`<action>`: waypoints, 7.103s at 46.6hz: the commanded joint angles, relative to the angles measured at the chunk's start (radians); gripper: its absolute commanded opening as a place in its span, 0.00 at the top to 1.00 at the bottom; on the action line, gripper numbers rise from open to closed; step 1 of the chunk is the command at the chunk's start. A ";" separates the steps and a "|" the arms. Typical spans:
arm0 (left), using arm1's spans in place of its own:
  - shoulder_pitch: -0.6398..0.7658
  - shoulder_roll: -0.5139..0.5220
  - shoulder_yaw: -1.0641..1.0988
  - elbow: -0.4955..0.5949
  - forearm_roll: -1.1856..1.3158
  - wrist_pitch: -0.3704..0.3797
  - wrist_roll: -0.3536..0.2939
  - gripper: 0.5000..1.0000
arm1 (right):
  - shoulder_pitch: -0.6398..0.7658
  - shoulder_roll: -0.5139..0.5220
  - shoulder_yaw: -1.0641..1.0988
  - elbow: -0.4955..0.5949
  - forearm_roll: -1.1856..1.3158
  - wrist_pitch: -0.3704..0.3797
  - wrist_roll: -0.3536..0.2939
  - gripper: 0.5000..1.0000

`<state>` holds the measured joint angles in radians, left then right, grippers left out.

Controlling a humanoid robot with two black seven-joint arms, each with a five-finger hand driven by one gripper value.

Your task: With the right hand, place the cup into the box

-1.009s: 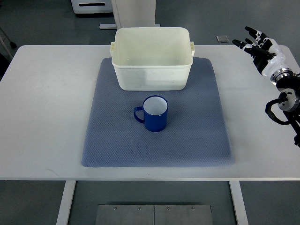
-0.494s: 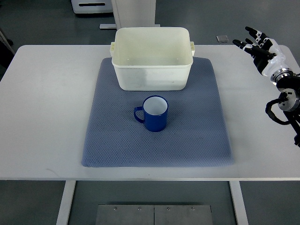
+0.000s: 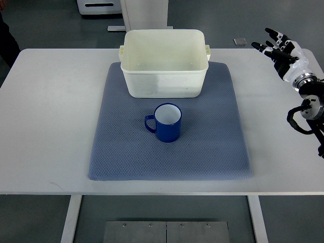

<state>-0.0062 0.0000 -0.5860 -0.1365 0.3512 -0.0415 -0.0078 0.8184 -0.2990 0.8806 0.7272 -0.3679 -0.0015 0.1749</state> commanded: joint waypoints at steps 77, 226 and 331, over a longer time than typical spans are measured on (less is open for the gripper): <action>0.000 0.000 0.000 0.000 0.000 0.000 0.002 0.00 | 0.054 0.049 -0.224 0.383 -0.318 0.305 0.006 0.00; 0.000 0.000 0.000 0.000 0.000 0.002 0.000 0.00 | 0.059 0.024 -0.325 0.268 -0.333 0.365 0.222 1.00; 0.000 0.000 0.000 0.000 0.000 0.002 0.000 0.00 | 0.182 0.192 -0.221 0.027 -0.298 0.012 0.012 0.01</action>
<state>-0.0062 0.0000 -0.5860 -0.1365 0.3513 -0.0411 -0.0075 1.0002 -0.0958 0.6557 0.7466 -0.6708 0.0082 0.1873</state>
